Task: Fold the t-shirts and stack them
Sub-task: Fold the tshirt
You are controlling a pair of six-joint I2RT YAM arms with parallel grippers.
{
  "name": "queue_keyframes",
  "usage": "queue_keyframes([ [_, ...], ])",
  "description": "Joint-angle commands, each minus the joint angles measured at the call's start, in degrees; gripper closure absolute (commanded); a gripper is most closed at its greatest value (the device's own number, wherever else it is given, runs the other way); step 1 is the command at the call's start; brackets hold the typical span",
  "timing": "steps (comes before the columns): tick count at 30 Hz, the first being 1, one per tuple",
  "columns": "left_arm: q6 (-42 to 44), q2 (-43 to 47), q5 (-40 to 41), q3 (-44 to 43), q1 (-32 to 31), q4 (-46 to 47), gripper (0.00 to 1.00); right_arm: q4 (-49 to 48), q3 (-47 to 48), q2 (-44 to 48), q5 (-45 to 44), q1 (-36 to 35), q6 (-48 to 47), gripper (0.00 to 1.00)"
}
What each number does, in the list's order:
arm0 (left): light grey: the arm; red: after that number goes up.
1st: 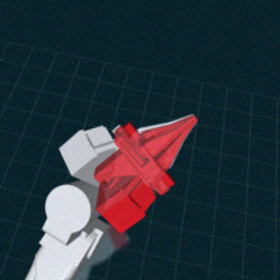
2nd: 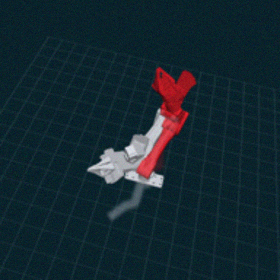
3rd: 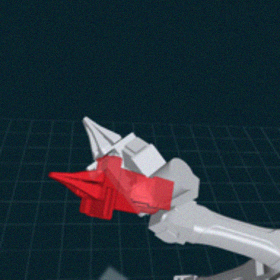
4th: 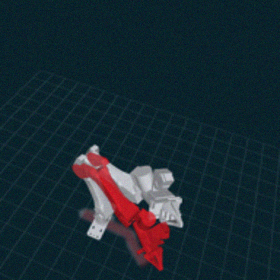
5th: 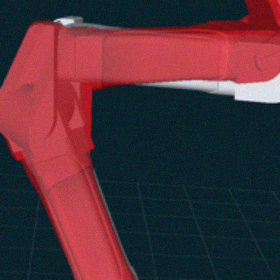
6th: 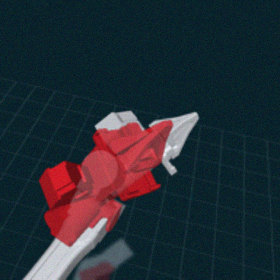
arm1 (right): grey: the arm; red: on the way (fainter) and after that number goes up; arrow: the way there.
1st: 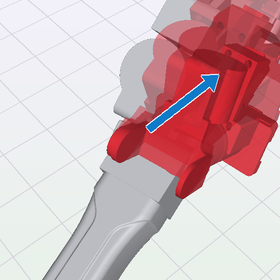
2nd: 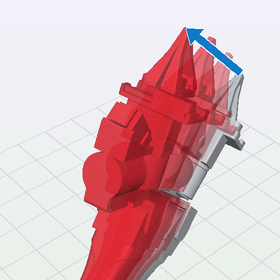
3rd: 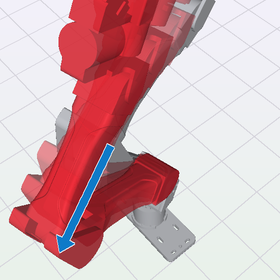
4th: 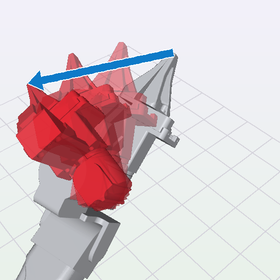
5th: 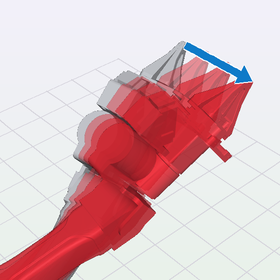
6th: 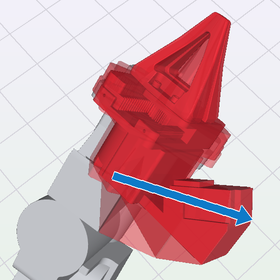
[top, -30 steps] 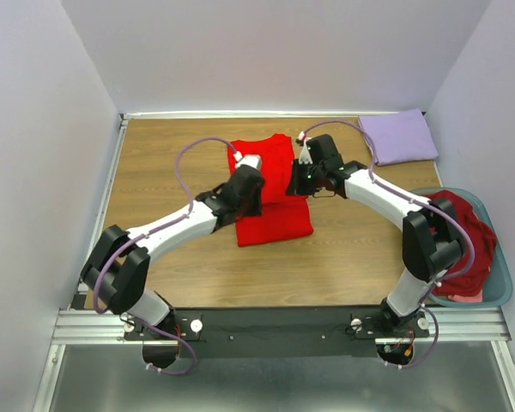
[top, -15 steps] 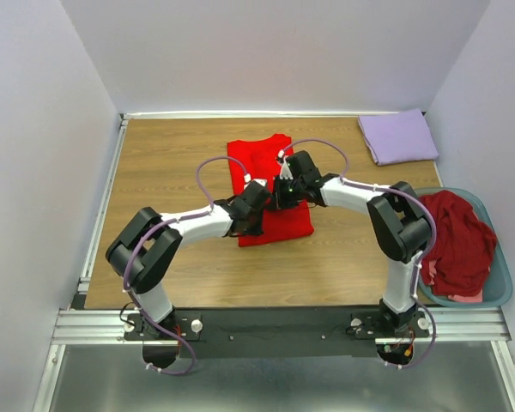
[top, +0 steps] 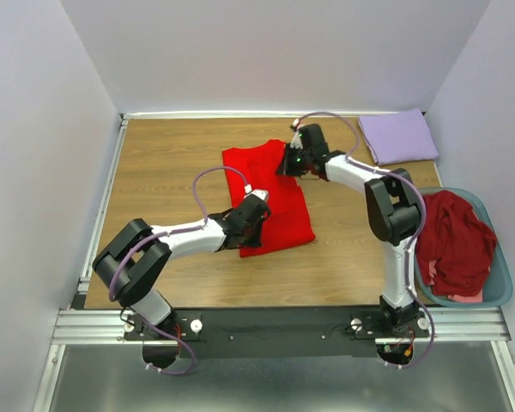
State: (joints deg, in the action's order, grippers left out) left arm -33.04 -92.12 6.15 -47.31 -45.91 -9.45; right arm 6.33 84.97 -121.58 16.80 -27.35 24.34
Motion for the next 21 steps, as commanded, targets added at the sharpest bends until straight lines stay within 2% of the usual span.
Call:
queue_keyframes([
  [1,-1.0,0.7,-3.0,4.7,-1.1,-8.1,0.76,-1.2,4.7,0.9,-2.3,3.3,-2.7,0.91],
  [4,-1.6,3.8,-2.7,6.3,-1.2,-8.2,0.76,-1.2,2.8,5.2,2.9,3.4,-3.2,0.86],
  [7,-2.7,7.6,-1.2,7.1,-1.2,-8.9,0.76,-1.4,-3.7,10.5,9.2,3.2,-2.1,0.83],
  [10,-5.0,12.8,0.6,7.5,-1.1,-9.7,0.73,-3.2,-14.9,16.2,12.9,3.3,-0.1,0.83],
  [14,-7.5,21.9,1.7,8.5,-0.8,-9.8,0.72,-7.9,-28.0,27.2,23.9,3.2,4.0,0.81],
  [17,-7.4,23.3,-0.7,9.5,0.0,-8.2,0.72,-13.5,-40.2,32.9,30.3,3.3,9.4,0.8],
  [18,-7.4,22.9,-1.3,9.9,0.5,-7.9,0.72,-14.7,-40.2,34.2,31.1,3.2,10.3,0.79],
  [21,-6.9,19.4,-5.9,12.5,2.8,-5.3,0.76,-19.5,-48.8,35.5,35.2,3.2,12.7,0.79],
])
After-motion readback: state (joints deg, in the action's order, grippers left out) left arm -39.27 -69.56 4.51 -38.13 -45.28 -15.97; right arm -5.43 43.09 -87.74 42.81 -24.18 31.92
